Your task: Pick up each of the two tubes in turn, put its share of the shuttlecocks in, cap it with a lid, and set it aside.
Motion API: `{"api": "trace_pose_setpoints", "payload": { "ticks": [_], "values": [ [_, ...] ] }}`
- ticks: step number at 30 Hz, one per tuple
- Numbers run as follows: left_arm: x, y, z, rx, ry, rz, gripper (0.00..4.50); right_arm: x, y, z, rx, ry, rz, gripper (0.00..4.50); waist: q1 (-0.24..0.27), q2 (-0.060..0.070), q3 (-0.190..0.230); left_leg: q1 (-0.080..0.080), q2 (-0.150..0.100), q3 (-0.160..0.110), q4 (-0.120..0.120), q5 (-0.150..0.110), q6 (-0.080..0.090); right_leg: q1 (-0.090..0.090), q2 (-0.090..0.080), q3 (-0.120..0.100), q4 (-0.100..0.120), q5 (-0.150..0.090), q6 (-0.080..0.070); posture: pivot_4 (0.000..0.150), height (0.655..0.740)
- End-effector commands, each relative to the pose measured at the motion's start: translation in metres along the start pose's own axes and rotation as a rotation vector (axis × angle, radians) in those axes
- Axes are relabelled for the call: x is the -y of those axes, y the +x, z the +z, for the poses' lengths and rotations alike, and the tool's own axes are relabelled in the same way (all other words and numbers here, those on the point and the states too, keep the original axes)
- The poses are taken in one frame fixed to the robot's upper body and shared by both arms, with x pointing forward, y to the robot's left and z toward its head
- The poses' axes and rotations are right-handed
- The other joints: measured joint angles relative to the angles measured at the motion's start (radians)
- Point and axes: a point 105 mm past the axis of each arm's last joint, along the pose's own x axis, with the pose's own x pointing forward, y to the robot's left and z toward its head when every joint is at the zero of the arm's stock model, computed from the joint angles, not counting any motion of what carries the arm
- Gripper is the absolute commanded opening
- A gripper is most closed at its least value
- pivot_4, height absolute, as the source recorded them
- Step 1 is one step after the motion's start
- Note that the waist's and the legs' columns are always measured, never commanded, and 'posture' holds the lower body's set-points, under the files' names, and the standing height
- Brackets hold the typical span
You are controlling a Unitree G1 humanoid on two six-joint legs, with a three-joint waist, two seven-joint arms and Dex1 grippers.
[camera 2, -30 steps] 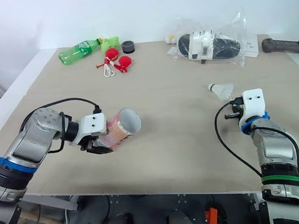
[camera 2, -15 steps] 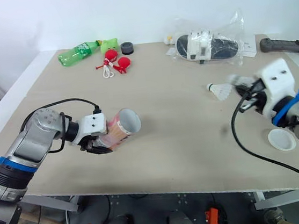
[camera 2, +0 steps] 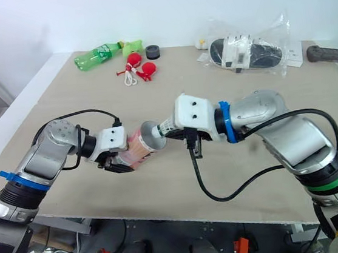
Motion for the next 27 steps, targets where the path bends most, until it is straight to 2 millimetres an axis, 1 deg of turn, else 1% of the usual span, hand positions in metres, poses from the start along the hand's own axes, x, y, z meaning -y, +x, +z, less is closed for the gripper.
{"api": "trace_pose_setpoints", "payload": {
  "ticks": [1, 3, 4, 7, 8, 9, 10, 11, 12, 13, 14, 16, 17, 20, 22, 25, 26, 27],
  "values": [
    [0.013, 0.014, -0.007, -0.018, -0.019, -0.056, 2.97, -0.004, 0.012, 0.009, 0.006, -0.099, 0.037, 0.04, 0.000, 0.000, 0.000, 0.000, 0.000, 0.000, 0.000, 0.000, 0.000, 0.000, 0.000, 0.000, 0.000, 0.000, 0.000, 0.150, 0.7400],
    [0.013, 0.015, -0.005, -0.013, -0.019, -0.054, 2.97, -0.006, 0.015, 0.014, 0.034, -0.102, 0.050, 0.04, 0.000, 0.000, 0.000, 0.001, 0.001, -0.001, 0.000, 0.000, 0.000, 0.000, 0.001, -0.001, 0.000, 0.000, -0.001, 0.150, 0.7400],
    [0.013, 0.015, -0.004, -0.011, -0.019, -0.053, 2.97, -0.006, 0.015, 0.016, 0.042, -0.103, 0.050, 0.36, 0.000, 0.000, 0.000, 0.001, 0.001, -0.001, 0.000, 0.000, 0.000, 0.000, 0.001, -0.002, 0.001, 0.000, -0.001, 0.150, 0.7400],
    [0.013, 0.016, -0.004, -0.010, -0.019, -0.051, 2.97, -0.005, 0.014, 0.021, 0.062, -0.101, 0.051, 1.66, 0.000, 0.000, 0.000, 0.001, 0.001, -0.002, 0.000, 0.000, 0.000, 0.001, 0.001, -0.002, 0.001, 0.000, 0.000, 0.150, 0.7400],
    [0.013, 0.016, -0.004, -0.010, -0.019, -0.050, 2.97, -0.004, 0.014, 0.022, 0.064, -0.101, 0.049, 2.17, 0.000, 0.000, 0.000, 0.001, 0.001, -0.002, 0.001, 0.000, 0.000, 0.001, 0.001, -0.002, 0.001, 0.000, 0.000, 0.150, 0.7400],
    [0.013, 0.015, -0.004, -0.010, -0.020, -0.050, 2.97, -0.003, 0.012, 0.022, 0.062, -0.102, 0.046, 2.44, 0.000, 0.000, 0.000, 0.001, 0.001, -0.002, 0.001, 0.000, 0.000, 0.002, 0.001, -0.003, 0.001, 0.000, 0.000, 0.150, 0.7400],
    [0.013, 0.015, -0.005, -0.011, -0.020, -0.050, 2.97, -0.002, 0.011, 0.022, 0.061, -0.101, 0.041, 2.90, 0.000, 0.000, 0.000, 0.001, 0.001, -0.002, 0.001, 0.000, 0.000, 0.002, 0.000, -0.002, 0.001, 0.000, -0.001, 0.150, 0.7400],
    [0.013, 0.015, -0.005, -0.012, -0.020, -0.050, 2.97, 0.000, 0.008, 0.023, 0.064, -0.097, 0.030, 3.27, 0.000, 0.000, 0.000, 0.001, 0.000, -0.002, 0.001, 0.000, 0.000, 0.002, 0.000, -0.003, 0.001, 0.000, -0.001, 0.150, 0.7400],
    [0.014, 0.015, -0.005, -0.013, -0.020, -0.050, 2.97, 0.002, 0.005, 0.023, 0.069, -0.089, 0.017, 3.74, 0.000, 0.000, 0.000, 0.001, 0.000, -0.002, 0.000, 0.000, 0.000, 0.002, 0.000, -0.003, 0.001, 0.000, -0.001, 0.150, 0.7400],
    [0.014, 0.015, -0.005, -0.013, -0.021, -0.051, 2.97, 0.005, 0.000, 0.024, 0.074, -0.077, 0.000, 4.30, 0.000, 0.000, 0.000, 0.001, 0.000, -0.002, 0.000, 0.000, 0.000, 0.002, 0.000, -0.003, 0.001, 0.000, -0.001, 0.150, 0.7400],
    [0.014, 0.015, -0.005, -0.014, -0.021, -0.051, 2.97, 0.009, -0.006, 0.024, 0.080, -0.057, -0.023, 4.48, 0.000, 0.000, 0.000, 0.001, 0.000, -0.002, 0.000, 0.000, 0.000, 0.002, 0.000, -0.003, 0.001, 0.000, -0.001, 0.150, 0.7400],
    [0.014, 0.015, -0.005, -0.013, -0.022, -0.050, 2.97, 0.019, -0.023, 0.021, 0.091, 0.000, -0.088, 4.48, 0.001, 0.000, 0.000, 0.001, 0.000, -0.003, 0.000, 0.000, 0.000, 0.002, 0.000, -0.003, 0.001, 0.000, -0.001, 0.150, 0.7400],
    [0.013, 0.015, -0.005, -0.012, -0.024, -0.048, 2.97, 0.027, -0.034, 0.019, 0.102, 0.045, -0.149, 4.48, 0.001, 0.000, 0.000, 0.001, 0.000, -0.003, 0.000, 0.000, 0.000, 0.003, 0.000, -0.004, 0.001, 0.000, -0.001, 0.150, 0.7400],
    [0.014, 0.015, -0.006, -0.012, -0.030, -0.045, 2.97, 0.044, -0.068, 0.005, 0.121, 0.169, -0.308, 4.48, 0.001, 0.000, 0.000, 0.001, -0.001, -0.003, 0.001, 0.000, 0.000, 0.003, -0.001, -0.004, 0.001, 0.000, -0.001, 0.150, 0.7400],
    [0.014, 0.015, -0.007, -0.011, -0.034, -0.045, 2.97, 0.045, -0.086, -0.008, 0.123, 0.247, -0.383, 4.48, 0.002, -0.001, 0.000, 0.001, -0.002, -0.004, 0.000, 0.000, 0.000, 0.004, -0.002, -0.004, 0.001, 0.000, 0.000, 0.150, 0.7400],
    [0.015, 0.015, -0.008, -0.010, -0.038, -0.046, 2.97, 0.046, -0.103, -0.031, 0.079, 0.334, -0.490, 4.48, 0.000, -0.001, 0.000, 0.002, -0.002, -0.003, 0.000, 0.000, 0.000, 0.004, -0.002, -0.004, 0.000, -0.001, -0.001, 0.150, 0.7400],
    [0.015, 0.015, -0.008, -0.009, -0.039, -0.046, 2.97, 0.042, -0.105, -0.034, 0.091, 0.356, -0.489, 4.48, -0.001, 0.000, 0.000, 0.002, -0.002, -0.003, -0.001, 0.000, 0.000, 0.004, -0.002, -0.004, 0.001, -0.001, -0.001, 0.150, 0.7400],
    [0.015, 0.015, -0.008, -0.008, -0.040, -0.046, 2.97, 0.036, -0.103, -0.029, 0.135, 0.375, -0.464, 4.48, -0.001, 0.000, 0.000, 0.002, -0.002, -0.003, -0.001, 0.000, 0.000, 0.004, -0.001, -0.004, 0.001, -0.001, -0.001, 0.150, 0.7400]
  ]
}}
